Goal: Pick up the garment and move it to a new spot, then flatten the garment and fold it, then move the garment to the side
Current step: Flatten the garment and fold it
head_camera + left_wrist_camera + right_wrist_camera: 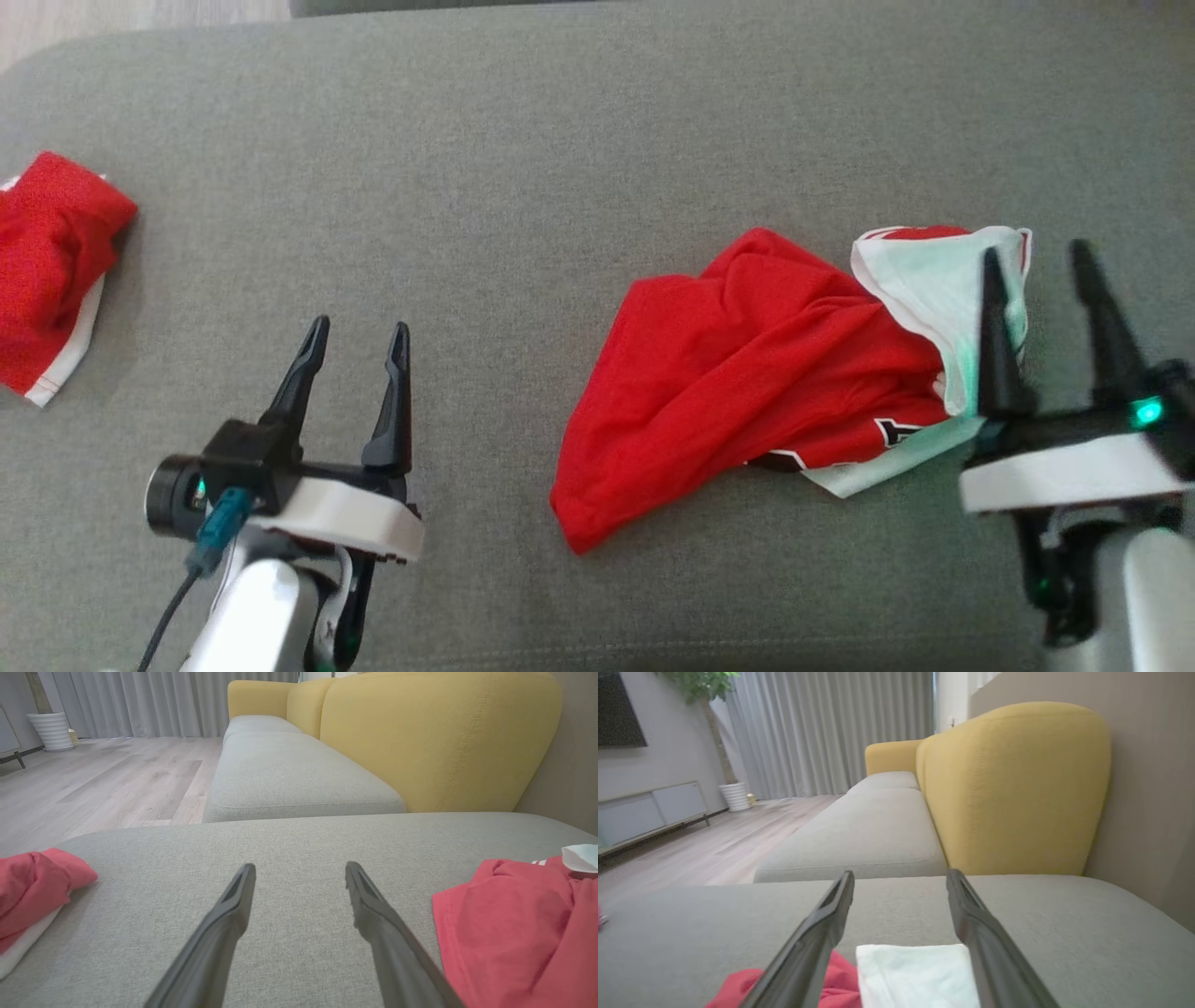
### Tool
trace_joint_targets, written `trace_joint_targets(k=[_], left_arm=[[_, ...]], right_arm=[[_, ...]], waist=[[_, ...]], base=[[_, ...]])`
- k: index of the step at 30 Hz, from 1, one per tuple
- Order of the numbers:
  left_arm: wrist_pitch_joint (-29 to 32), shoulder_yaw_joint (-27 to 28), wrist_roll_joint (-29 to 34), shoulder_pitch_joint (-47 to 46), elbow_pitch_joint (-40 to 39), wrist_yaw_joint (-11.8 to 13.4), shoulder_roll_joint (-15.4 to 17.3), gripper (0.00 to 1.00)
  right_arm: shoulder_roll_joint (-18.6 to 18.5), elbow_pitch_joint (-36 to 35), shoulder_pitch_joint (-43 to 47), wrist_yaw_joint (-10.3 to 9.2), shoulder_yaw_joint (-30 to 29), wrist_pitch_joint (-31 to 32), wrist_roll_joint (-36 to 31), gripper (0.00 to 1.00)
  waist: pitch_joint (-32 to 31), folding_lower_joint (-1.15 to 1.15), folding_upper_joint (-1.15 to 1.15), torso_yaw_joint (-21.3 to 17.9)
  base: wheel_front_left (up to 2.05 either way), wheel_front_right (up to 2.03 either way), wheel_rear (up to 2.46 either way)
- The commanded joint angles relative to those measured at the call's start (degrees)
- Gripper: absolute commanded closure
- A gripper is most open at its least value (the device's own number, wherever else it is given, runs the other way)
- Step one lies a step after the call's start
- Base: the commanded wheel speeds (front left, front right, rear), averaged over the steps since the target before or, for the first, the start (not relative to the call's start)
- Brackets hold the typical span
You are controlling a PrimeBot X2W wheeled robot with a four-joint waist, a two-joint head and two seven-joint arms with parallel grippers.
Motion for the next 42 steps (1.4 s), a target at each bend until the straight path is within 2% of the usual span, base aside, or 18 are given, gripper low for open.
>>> trace_joint_targets(k=[1,8,21,25,34,37,41,42], left_arm=[[-0.7,2.4,0.0,-0.4,-2.0,0.4,1.2,0.0],[-0.5,1.8,0.0,1.7,-2.6,1.1,1.1,0.0],[0.3,0.4,-0.2,2.5,-3.5,1.2,1.2,0.0],[2.6,-2.0,-1.3,2.5,-3.9,-1.3,0.9,0.0],[15.6,-10.9,-6.8,4.1,0.6,-8.9,-1.7,0.0],[17.5,-12.4,-8.3,4.1,2.2,-10.6,-2.4,0.0],[18.2,-12.9,-9.8,3.2,4.9,-11.5,-2.8,0.0],[18.1,-12.9,-9.9,2.9,5.3,-11.6,-2.9,0.24]], right_arm=[[-0.3,-2.9,0.3,0.44,2.8,0.6,-1.1,0.0],[-0.3,-3.6,2.7,0.44,6.4,1.6,-0.9,0.0],[-0.3,-2.8,3.1,0.44,5.1,1.3,0.9,0.0],[-0.3,-2.7,3.1,0.44,4.8,1.4,1.5,0.0],[-0.3,-2.4,2.5,0.44,5.0,1.7,2.0,0.0],[-0.3,-2.3,2.3,0.44,4.9,1.7,2.1,0.0],[-0.3,-2.2,1.9,0.44,4.7,1.6,2.4,0.0],[-0.3,-2.2,1.9,0.44,4.5,1.6,2.4,0.0]], waist=[[-0.6,0.0,0.0,-0.1],[-1.8,0.0,0.0,0.0],[-2.3,0.0,0.0,0.3],[-2.1,0.0,0.0,0.3],[-0.5,0.0,0.0,-0.7],[0.0,0.0,0.0,-1.0],[0.7,0.0,0.0,-1.6],[0.8,0.0,0.0,-1.7]], base=[[0.0,0.0,0.0],[0.0,0.0,0.0],[0.0,0.0,0.0],[0.0,0.0,0.0],[0.0,0.0,0.0],[0.0,0.0,0.0],[0.0,0.0,0.0],[0.0,0.0,0.0]])
